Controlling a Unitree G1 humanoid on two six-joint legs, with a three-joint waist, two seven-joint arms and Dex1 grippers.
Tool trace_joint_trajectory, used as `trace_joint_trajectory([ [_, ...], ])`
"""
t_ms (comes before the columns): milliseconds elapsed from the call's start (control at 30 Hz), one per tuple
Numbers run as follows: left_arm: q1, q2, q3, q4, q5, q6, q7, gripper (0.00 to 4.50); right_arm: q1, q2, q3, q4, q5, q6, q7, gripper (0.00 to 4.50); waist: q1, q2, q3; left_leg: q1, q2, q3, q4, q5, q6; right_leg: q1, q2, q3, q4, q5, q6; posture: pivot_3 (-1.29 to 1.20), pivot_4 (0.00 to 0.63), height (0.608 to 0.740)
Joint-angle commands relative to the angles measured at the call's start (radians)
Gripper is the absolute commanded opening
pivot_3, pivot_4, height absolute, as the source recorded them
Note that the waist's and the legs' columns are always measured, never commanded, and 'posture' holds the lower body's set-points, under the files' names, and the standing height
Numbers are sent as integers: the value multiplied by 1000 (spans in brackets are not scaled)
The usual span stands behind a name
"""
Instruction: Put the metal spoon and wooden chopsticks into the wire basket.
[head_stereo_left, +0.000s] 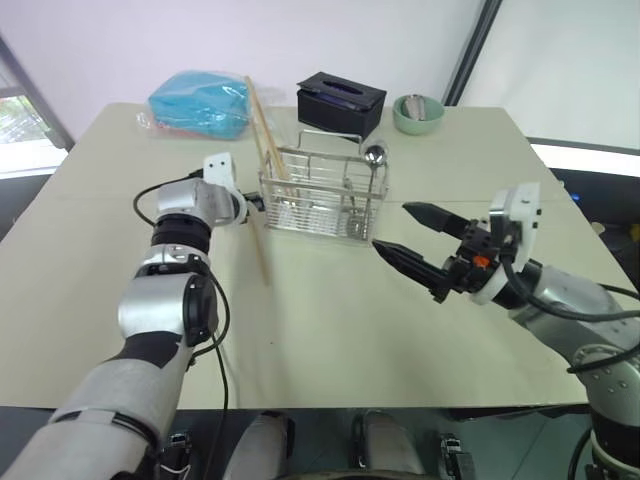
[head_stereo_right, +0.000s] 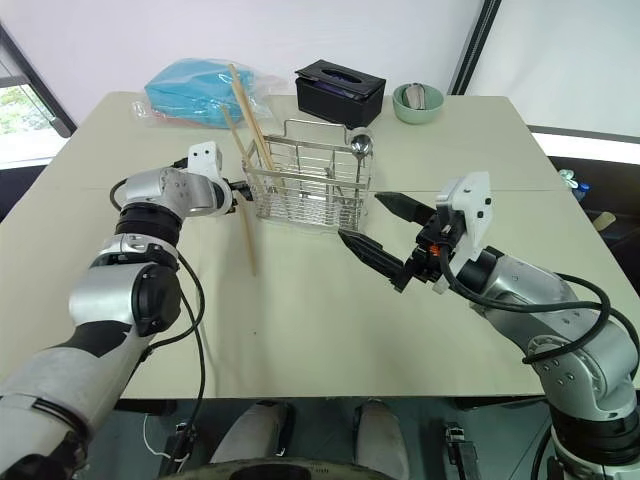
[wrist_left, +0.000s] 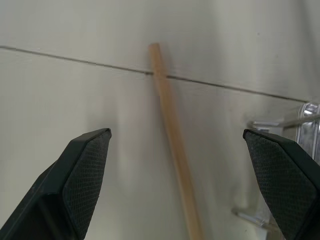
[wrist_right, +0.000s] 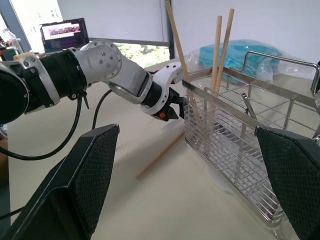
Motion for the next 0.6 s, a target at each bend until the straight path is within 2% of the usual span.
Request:
trace_joint_trajectory([
  [33,-45,-4,-19,61,17,-32,-37,4468,-1,8,-28,-44,21,-14,-20,4500,1,0,0,0,0,0,0,0,0,0,0,0,0,0,0,0,150,657],
  [100,-53,-4,-5,87,9,-41,-37,4468,-1,10,-30,-46,25,-15,-28,4500,2,0,0,0,0,0,0,0,0,0,0,0,0,0,0,0,150,657],
  [200,-68,-2,-5,116,11,-46,-44,3599,-8,13,-32,-44,29,-17,-41,4500,2,0,0,0,-1,0,0,0,0,1,0,0,0,0,0,0,150,657],
  [433,-83,6,2,140,9,-54,-39,69,-23,17,-24,-35,31,-19,-55,4500,-1,0,0,0,-1,0,0,0,0,0,0,0,0,0,0,0,150,657],
  [600,-76,28,18,139,4,-49,-6,69,-30,17,-22,-28,30,-18,-52,4500,-2,0,0,0,-1,0,0,0,0,0,0,0,0,0,0,0,150,657],
])
